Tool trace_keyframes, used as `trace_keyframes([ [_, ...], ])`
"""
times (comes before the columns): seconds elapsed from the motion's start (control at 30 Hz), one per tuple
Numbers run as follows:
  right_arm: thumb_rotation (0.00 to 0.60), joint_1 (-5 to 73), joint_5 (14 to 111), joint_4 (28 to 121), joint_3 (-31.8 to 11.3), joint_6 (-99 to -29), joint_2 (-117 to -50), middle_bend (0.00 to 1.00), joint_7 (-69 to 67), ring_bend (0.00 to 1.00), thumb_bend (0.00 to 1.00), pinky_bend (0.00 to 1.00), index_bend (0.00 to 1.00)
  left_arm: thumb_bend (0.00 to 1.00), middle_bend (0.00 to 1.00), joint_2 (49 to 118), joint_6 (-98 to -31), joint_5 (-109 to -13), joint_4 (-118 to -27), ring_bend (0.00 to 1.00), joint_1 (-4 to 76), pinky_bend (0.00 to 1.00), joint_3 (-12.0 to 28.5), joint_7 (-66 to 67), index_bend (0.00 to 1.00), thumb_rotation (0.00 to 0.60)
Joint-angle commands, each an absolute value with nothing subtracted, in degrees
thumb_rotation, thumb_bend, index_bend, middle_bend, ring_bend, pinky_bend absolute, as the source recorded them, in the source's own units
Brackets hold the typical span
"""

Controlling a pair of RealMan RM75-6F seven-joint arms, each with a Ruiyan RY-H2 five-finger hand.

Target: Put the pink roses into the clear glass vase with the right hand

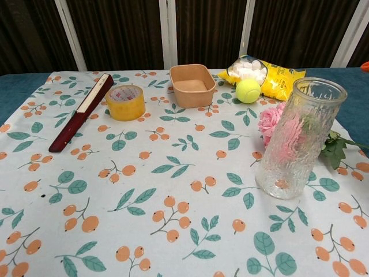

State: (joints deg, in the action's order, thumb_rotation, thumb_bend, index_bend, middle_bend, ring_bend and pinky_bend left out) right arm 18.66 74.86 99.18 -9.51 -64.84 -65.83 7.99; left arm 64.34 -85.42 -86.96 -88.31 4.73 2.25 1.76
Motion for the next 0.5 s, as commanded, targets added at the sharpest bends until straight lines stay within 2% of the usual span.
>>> trace_keyframes([
  [0.03,0.600,22.8,68.5,99.3,-11.6,-59.6,-68.7,0.00,11.9,0.00,0.22,0.00,0.00,0.00,0.00,63.8,-85.1,-86.6,-88.3,0.00,4.7,0.00,2.2,0.8,0.00,0.600],
  [0.2,0.600,26.1,63.3,97.6,-12.2,-56.3,-72.0,0.00,15.2,0.00,0.22,0.00,0.00,0.00,0.00,63.4,-85.1,-86.7,-88.1,0.00,4.5,0.00,1.9,-0.6,0.00,0.600],
  [0.5,0.600,30.7,58.1,92.8,-13.1,-54.5,-78.5,0.00,19.4,0.00,0.22,0.00,0.00,0.00,0.00,62.9,-84.8,-86.5,-88.0,0.00,4.5,0.00,1.8,-1.9,0.00,0.600],
])
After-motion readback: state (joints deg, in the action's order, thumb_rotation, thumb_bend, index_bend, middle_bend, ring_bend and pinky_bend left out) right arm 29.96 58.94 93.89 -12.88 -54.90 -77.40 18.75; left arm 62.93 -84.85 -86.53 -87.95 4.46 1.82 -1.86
